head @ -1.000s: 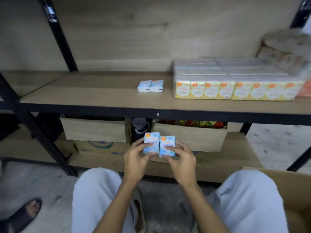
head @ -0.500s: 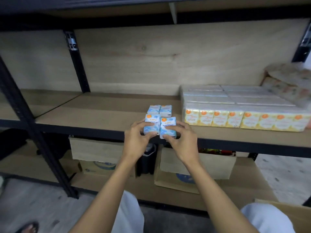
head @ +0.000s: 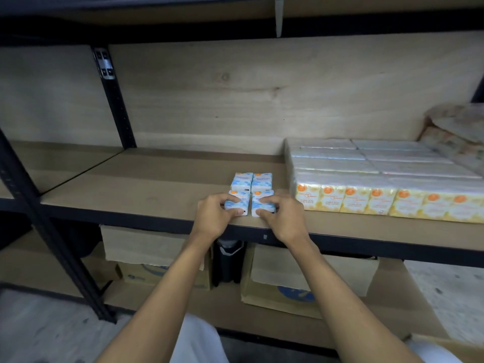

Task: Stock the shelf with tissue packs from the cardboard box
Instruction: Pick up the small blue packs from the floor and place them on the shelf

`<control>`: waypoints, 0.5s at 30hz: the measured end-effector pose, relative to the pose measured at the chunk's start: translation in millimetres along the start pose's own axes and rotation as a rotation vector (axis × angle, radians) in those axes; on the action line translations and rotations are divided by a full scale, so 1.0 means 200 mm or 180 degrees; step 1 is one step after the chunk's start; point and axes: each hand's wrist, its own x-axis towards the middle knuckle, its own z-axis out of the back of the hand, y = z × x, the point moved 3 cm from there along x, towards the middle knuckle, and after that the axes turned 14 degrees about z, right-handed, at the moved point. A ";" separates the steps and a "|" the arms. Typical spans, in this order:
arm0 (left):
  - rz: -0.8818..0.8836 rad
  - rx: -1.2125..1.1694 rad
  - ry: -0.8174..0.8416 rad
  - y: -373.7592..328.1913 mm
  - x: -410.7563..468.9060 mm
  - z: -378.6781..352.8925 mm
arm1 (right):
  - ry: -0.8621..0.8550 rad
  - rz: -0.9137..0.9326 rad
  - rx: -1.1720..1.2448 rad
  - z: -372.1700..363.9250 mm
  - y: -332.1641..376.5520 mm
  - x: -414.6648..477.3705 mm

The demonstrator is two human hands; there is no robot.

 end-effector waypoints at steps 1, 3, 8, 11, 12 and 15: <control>0.0018 0.0016 0.0022 0.00 0.02 0.00 | 0.0031 -0.0003 -0.0016 0.00 0.00 0.01; 0.0065 0.0039 0.0073 -0.01 0.04 0.00 | 0.0060 0.0023 -0.0069 -0.01 0.00 0.04; 0.0112 0.0096 0.0081 -0.02 0.08 0.00 | 0.0087 0.0038 -0.0175 -0.03 0.00 0.08; 0.0128 0.0081 0.0104 -0.02 0.10 -0.01 | 0.0108 0.0012 -0.0215 -0.03 -0.01 0.10; 0.0134 0.0085 0.0108 -0.02 0.10 -0.01 | 0.0115 0.0000 -0.0229 -0.03 -0.01 0.10; 0.0124 0.0092 0.0114 -0.03 0.11 -0.01 | 0.0129 0.0026 -0.0261 -0.03 -0.01 0.11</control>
